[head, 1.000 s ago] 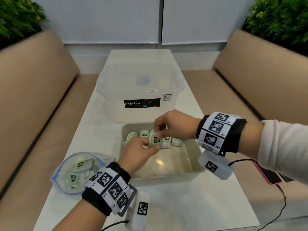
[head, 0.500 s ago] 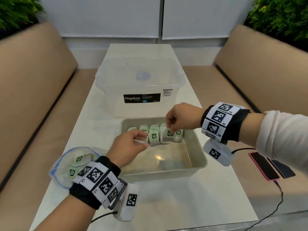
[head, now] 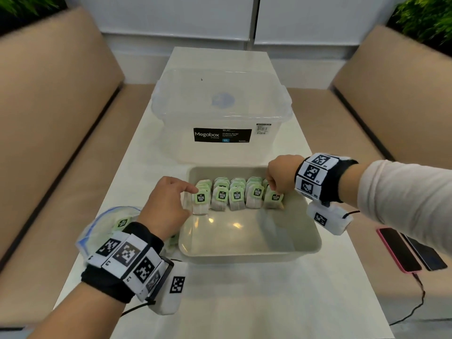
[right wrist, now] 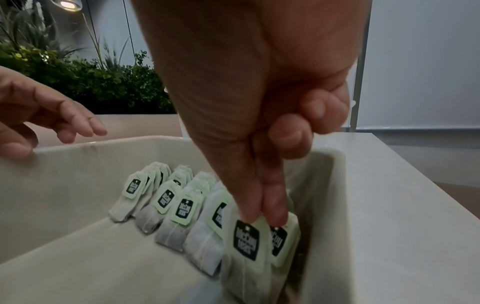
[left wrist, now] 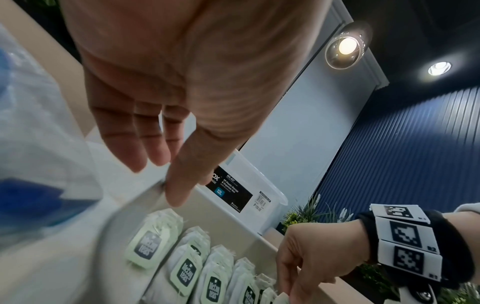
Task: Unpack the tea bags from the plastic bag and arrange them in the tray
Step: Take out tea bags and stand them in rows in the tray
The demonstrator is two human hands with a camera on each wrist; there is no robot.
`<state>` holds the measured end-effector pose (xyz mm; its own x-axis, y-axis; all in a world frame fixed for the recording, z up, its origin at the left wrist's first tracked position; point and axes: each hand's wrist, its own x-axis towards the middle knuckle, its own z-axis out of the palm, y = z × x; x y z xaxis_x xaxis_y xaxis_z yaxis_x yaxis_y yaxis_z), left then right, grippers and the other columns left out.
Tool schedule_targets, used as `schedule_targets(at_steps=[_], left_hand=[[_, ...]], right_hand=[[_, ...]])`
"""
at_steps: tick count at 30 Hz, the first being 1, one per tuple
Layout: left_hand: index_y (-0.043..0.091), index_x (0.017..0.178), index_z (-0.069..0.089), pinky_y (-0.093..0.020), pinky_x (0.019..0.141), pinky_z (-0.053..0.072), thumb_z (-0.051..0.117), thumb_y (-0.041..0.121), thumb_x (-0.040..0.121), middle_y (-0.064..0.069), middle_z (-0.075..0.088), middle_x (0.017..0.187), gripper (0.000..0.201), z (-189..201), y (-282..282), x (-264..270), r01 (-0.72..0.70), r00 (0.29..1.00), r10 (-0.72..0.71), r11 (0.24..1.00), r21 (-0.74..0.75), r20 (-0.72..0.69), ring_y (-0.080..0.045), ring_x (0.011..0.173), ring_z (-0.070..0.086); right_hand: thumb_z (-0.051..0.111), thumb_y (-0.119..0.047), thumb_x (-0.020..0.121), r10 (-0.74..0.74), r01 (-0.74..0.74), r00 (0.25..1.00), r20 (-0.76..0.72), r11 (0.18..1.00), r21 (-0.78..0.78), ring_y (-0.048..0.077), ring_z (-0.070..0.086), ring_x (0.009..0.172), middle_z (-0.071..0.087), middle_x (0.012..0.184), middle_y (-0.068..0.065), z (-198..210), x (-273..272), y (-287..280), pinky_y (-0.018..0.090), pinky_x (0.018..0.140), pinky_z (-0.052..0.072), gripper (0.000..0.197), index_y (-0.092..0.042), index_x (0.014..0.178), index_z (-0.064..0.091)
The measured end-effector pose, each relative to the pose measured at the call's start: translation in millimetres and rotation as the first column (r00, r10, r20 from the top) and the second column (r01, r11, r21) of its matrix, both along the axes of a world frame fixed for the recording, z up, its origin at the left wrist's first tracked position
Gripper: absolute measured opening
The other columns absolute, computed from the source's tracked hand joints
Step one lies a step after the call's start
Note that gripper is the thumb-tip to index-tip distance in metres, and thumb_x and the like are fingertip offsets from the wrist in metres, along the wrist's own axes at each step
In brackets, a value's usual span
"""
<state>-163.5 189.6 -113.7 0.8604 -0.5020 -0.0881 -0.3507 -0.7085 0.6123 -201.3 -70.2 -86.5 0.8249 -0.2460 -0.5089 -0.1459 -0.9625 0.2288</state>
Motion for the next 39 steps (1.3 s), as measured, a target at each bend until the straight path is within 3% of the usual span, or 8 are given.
schedule_targets(at_steps=[7,16,22,24,27,31,34,39], left_hand=[[0.025,0.111,0.061,-0.014,0.079,0.036,0.063,-0.006,0.074,-0.001,0.044,0.124,0.048,1,-1,2,0.025,0.998,-0.024,1.000,0.014,-0.050,-0.009,0.091,0.048],[0.028,0.106,0.061,-0.016,0.076,0.037,0.064,-0.005,0.072,-0.002,0.045,0.123,0.048,-1,-1,6,0.029,0.996,-0.028,1.000,0.000,-0.089,-0.011,0.090,0.051],[0.028,0.107,0.060,-0.005,0.061,0.034,0.063,-0.005,0.073,0.000,0.044,0.123,0.048,-5,1,9,0.043,0.995,-0.044,0.999,-0.012,-0.091,-0.010,0.090,0.050],[0.028,0.108,0.060,-0.006,0.064,0.034,0.063,-0.005,0.074,0.001,0.044,0.122,0.048,-6,2,9,0.050,0.995,-0.050,0.999,-0.010,-0.084,-0.010,0.090,0.051],[0.028,0.109,0.060,-0.002,0.061,0.034,0.064,-0.004,0.074,0.005,0.042,0.119,0.047,-6,3,10,0.050,0.995,-0.051,0.999,-0.016,-0.085,-0.009,0.090,0.050],[0.028,0.110,0.059,0.001,0.061,0.037,0.067,0.000,0.075,0.008,0.041,0.114,0.045,-4,3,10,0.067,0.994,-0.068,0.998,-0.017,-0.086,-0.008,0.090,0.049],[0.027,0.111,0.060,-0.005,0.062,0.036,0.070,0.009,0.077,0.009,0.046,0.111,0.040,2,7,14,0.059,0.995,-0.061,0.998,-0.018,-0.082,-0.006,0.088,0.050],[0.031,0.090,0.064,-0.010,0.064,0.037,0.067,0.011,0.080,0.012,0.061,0.100,0.022,23,40,34,0.006,0.999,-0.008,0.999,-0.051,-0.035,-0.007,0.088,0.055]], right_hand=[[0.061,-0.019,0.082,0.034,-0.034,0.999,-0.004,0.998,-0.057,0.023,0.055,0.070,0.055,0.068,0.002,-3,9,-5,0.024,0.057,0.042,0.013,-0.012,0.071,0.058],[0.064,-0.012,0.082,0.158,-0.147,0.954,-0.254,0.987,0.065,0.008,0.051,0.066,0.058,0.074,-0.011,-1,2,8,0.016,0.053,0.037,0.025,-0.020,0.105,0.071],[0.054,-0.013,0.093,0.283,-0.340,0.797,-0.533,0.940,-0.009,0.018,0.053,0.118,0.055,0.133,-0.003,-28,6,21,0.022,0.091,0.039,0.041,-0.021,0.133,0.053],[0.055,-0.014,0.093,0.297,-0.384,0.763,-0.575,0.923,-0.033,0.019,0.060,0.105,0.061,0.120,-0.001,-33,10,18,0.021,0.086,0.044,0.038,-0.015,0.130,0.056],[0.056,-0.008,0.090,0.360,-0.470,0.722,-0.591,0.882,-0.037,0.016,0.053,0.069,0.058,0.093,0.000,-36,17,13,0.015,0.058,0.043,0.022,-0.010,0.110,0.065],[0.052,-0.010,0.091,0.356,-0.455,0.738,-0.574,0.890,-0.033,0.021,0.056,0.094,0.062,0.109,0.004,-39,18,8,0.025,0.077,0.041,0.029,-0.010,0.118,0.062],[0.056,-0.013,0.090,0.317,-0.395,0.789,-0.527,0.918,-0.040,0.018,0.059,0.084,0.066,0.113,0.005,-27,17,18,0.023,0.076,0.046,0.031,-0.010,0.120,0.063],[0.058,-0.011,0.088,0.159,-0.159,0.917,-0.366,0.987,0.030,0.003,0.045,0.058,0.050,0.072,-0.012,7,17,41,0.008,0.039,0.036,0.030,-0.017,0.117,0.063]])
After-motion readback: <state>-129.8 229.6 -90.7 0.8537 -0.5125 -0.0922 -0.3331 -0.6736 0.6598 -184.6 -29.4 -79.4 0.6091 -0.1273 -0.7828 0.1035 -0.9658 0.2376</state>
